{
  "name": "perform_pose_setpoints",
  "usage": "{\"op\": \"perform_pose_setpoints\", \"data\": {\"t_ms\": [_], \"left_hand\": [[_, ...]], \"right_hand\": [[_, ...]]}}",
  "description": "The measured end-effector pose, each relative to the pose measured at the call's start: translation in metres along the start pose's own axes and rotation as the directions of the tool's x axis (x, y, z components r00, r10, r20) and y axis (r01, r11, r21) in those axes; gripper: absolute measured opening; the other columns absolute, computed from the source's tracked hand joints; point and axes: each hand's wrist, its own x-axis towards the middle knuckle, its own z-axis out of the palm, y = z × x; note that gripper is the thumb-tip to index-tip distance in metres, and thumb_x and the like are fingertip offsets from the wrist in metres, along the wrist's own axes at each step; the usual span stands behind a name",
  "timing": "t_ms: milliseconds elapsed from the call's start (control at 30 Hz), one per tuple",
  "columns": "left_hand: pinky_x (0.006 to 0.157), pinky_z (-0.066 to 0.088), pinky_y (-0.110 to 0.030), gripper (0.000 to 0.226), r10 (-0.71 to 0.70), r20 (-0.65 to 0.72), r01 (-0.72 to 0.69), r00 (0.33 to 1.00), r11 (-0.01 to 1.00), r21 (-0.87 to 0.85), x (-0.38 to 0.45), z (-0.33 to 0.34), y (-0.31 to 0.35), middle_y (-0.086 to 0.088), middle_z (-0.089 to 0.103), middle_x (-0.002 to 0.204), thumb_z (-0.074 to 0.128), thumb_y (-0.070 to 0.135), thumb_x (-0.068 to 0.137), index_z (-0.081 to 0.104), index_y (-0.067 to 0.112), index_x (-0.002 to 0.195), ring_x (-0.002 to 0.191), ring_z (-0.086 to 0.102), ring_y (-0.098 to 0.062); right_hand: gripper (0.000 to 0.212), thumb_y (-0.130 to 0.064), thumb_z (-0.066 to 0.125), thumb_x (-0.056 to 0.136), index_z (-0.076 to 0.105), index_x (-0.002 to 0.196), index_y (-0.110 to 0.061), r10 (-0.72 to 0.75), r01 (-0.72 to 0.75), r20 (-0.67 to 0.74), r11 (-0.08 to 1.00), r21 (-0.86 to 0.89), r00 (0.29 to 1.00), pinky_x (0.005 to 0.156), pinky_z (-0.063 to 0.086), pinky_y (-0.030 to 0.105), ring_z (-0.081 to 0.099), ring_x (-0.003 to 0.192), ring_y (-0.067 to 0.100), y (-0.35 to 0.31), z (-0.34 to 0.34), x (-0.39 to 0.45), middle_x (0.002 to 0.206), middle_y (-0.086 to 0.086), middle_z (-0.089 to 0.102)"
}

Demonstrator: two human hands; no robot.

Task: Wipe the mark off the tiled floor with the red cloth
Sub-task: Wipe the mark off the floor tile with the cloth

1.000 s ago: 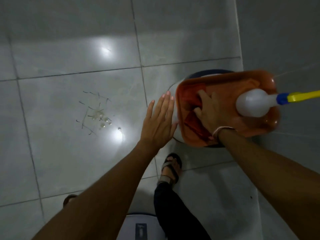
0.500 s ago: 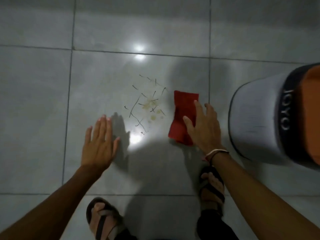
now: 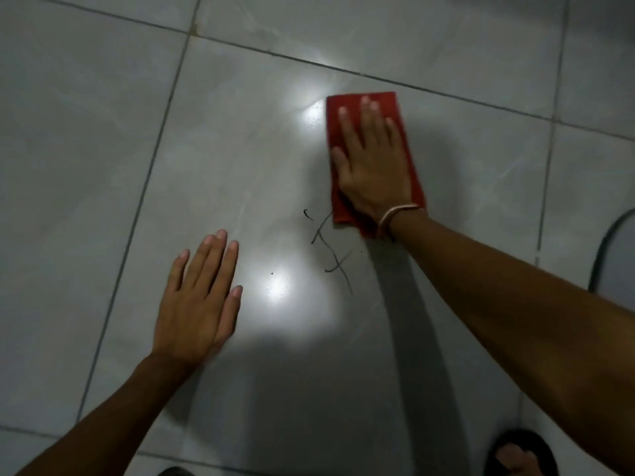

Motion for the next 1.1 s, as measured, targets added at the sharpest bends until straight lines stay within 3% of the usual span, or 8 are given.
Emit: {"op": "perform_pose_setpoints", "data": {"t_ms": [267, 367, 533, 633, 800, 867, 967, 1100], "left_hand": [[0.127, 0.03, -0.057, 0.065, -0.007, -0.043, 0.006, 0.999, 1.0, -0.016, -0.003, -0.002, 0.002, -0.019, 0.029, 0.171, 0.031, 0.033, 0.106, 0.027, 0.0, 0.162, 0.159, 0.029, -0.033], [0.128, 0.029, -0.056, 0.064, -0.001, -0.063, 0.0, 0.998, 1.0, -0.018, -0.002, 0.0, 0.001, -0.019, 0.029, 0.171, 0.031, 0.033, 0.107, 0.027, 0.001, 0.163, 0.159, 0.03, -0.032], [0.129, 0.027, -0.054, 0.064, -0.004, -0.064, 0.003, 0.998, 1.0, -0.02, -0.002, 0.004, -0.001, -0.017, 0.028, 0.172, 0.029, 0.033, 0.107, 0.027, 0.001, 0.163, 0.16, 0.027, -0.03], [0.127, 0.029, -0.056, 0.063, 0.006, -0.077, -0.007, 0.997, 1.0, -0.016, -0.001, 0.002, -0.001, -0.019, 0.03, 0.171, 0.03, 0.031, 0.107, 0.028, 0.0, 0.162, 0.159, 0.029, -0.032], [0.129, 0.027, -0.056, 0.064, -0.066, -0.093, 0.061, 0.993, 0.997, -0.053, -0.003, 0.001, 0.001, -0.022, 0.028, 0.171, 0.03, 0.03, 0.107, 0.025, -0.003, 0.162, 0.16, 0.027, -0.034], [0.129, 0.027, -0.056, 0.064, -0.092, -0.099, 0.088, 0.991, 0.995, -0.046, -0.005, 0.001, 0.002, -0.023, 0.029, 0.17, 0.03, 0.029, 0.107, 0.026, -0.004, 0.162, 0.16, 0.027, -0.035], [0.129, 0.026, -0.055, 0.063, -0.074, -0.1, 0.073, 0.992, 0.997, -0.018, -0.004, 0.004, 0.0, -0.022, 0.028, 0.171, 0.029, 0.03, 0.108, 0.026, -0.003, 0.162, 0.16, 0.026, -0.034], [0.131, 0.024, -0.054, 0.064, -0.079, -0.072, 0.076, 0.994, 0.996, -0.038, -0.003, 0.004, -0.001, -0.021, 0.026, 0.172, 0.029, 0.031, 0.108, 0.025, -0.002, 0.163, 0.161, 0.024, -0.033]], "right_hand": [[0.062, -0.042, 0.031, 0.112, 0.015, 0.169, -0.022, -0.642, 0.667, 0.288, 0.745, 0.015, 0.71, 0.136, 0.01, 0.046, 0.005, 0.167, 0.027, 0.042, 0.023, -0.264, 0.179, 0.01, 0.007], [0.057, -0.037, 0.028, 0.113, 0.019, 0.167, -0.021, -0.545, 0.575, 0.235, 0.814, -0.085, 0.805, 0.135, 0.016, 0.048, 0.019, 0.165, 0.031, 0.098, 0.004, -0.205, 0.176, 0.013, 0.021], [0.064, -0.039, 0.034, 0.111, 0.017, 0.168, -0.017, 0.029, -0.029, -0.038, 1.0, -0.011, 0.999, 0.136, 0.011, 0.05, 0.011, 0.166, 0.035, 0.039, -0.01, -0.019, 0.177, 0.019, 0.012], [0.065, -0.039, 0.037, 0.108, 0.022, 0.167, -0.017, -0.22, 0.22, -0.02, 0.975, -0.008, 0.975, 0.135, 0.014, 0.049, 0.016, 0.165, 0.034, -0.034, 0.008, -0.033, 0.176, 0.018, 0.018], [0.06, -0.038, 0.034, 0.111, 0.025, 0.167, -0.019, -0.672, 0.682, 0.207, 0.731, 0.03, 0.711, 0.136, 0.014, 0.046, 0.015, 0.166, 0.029, 0.023, 0.011, -0.187, 0.177, 0.013, 0.02], [0.057, -0.037, 0.032, 0.11, 0.028, 0.165, -0.02, -0.621, 0.644, 0.247, 0.764, -0.02, 0.744, 0.134, 0.022, 0.048, 0.025, 0.162, 0.032, 0.079, -0.005, -0.172, 0.173, 0.014, 0.029], [0.062, -0.038, 0.03, 0.108, 0.016, 0.166, -0.02, -0.241, 0.251, 0.102, 0.963, -0.094, 0.965, 0.135, 0.016, 0.051, 0.021, 0.163, 0.038, 0.106, -0.026, -0.087, 0.175, 0.019, 0.021], [0.065, -0.039, 0.037, 0.109, 0.019, 0.168, -0.016, -0.061, 0.061, 0.006, 0.998, -0.023, 0.998, 0.135, 0.013, 0.052, 0.011, 0.165, 0.036, 0.026, -0.011, -0.021, 0.177, 0.018, 0.013]]}}
